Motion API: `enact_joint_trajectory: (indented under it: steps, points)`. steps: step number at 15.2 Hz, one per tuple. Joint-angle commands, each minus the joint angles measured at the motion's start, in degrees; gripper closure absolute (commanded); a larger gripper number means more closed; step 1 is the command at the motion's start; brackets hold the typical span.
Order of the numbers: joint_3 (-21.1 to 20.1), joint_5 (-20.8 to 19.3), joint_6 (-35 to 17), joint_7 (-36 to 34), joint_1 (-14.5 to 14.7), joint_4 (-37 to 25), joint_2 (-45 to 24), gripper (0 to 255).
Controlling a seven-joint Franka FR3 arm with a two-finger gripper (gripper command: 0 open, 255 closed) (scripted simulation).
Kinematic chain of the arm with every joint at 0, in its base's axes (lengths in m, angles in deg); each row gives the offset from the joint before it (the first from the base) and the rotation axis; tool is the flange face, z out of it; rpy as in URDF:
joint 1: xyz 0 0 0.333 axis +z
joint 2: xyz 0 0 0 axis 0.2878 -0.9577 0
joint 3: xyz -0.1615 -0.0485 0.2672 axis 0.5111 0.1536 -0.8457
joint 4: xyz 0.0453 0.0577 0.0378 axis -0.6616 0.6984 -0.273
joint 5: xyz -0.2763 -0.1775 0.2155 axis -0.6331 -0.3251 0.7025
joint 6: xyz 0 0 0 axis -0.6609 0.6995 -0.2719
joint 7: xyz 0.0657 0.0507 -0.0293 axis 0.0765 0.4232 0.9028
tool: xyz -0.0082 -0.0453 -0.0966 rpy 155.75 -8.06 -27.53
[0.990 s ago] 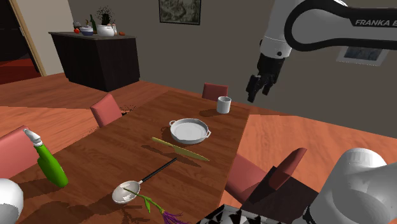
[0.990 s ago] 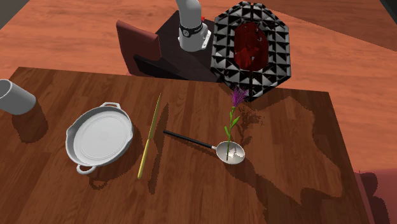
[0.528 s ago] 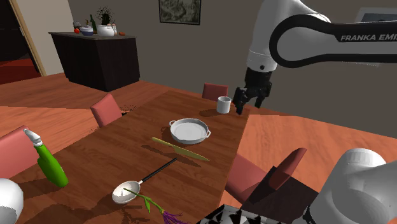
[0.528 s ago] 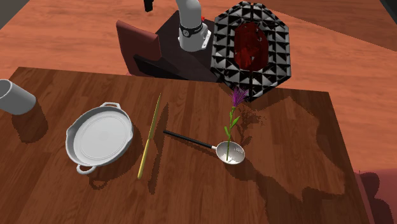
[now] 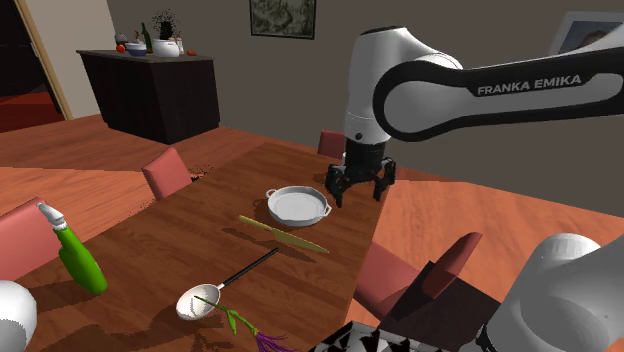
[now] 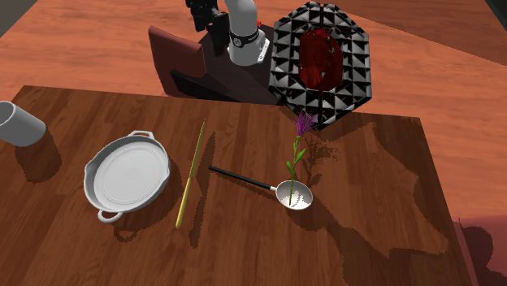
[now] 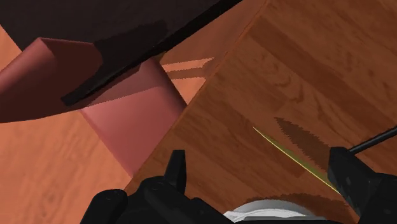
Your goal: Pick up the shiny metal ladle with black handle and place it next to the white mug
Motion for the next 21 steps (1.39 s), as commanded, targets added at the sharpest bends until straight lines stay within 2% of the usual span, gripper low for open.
enact_joint_trajectory:
  steps: [1,7,12,16,21]
  points:
    - [-2.6,1.2,-1.9,-5.9,-0.5,-0.4,-3.0,0]
    - [-9.7,2.1,-6.8,-23.1,-2.4,-5.6,-15.1,0]
    - [-14.0,-0.6,-10.6,-37.9,-3.3,-12.2,-27.4,0]
    - [-15.2,-4.5,-12.8,-49.6,-2.4,-18.8,-38.0,0]
    - [-13.4,-8.9,-14.1,-62.3,1.2,-28.7,-50.9,0]
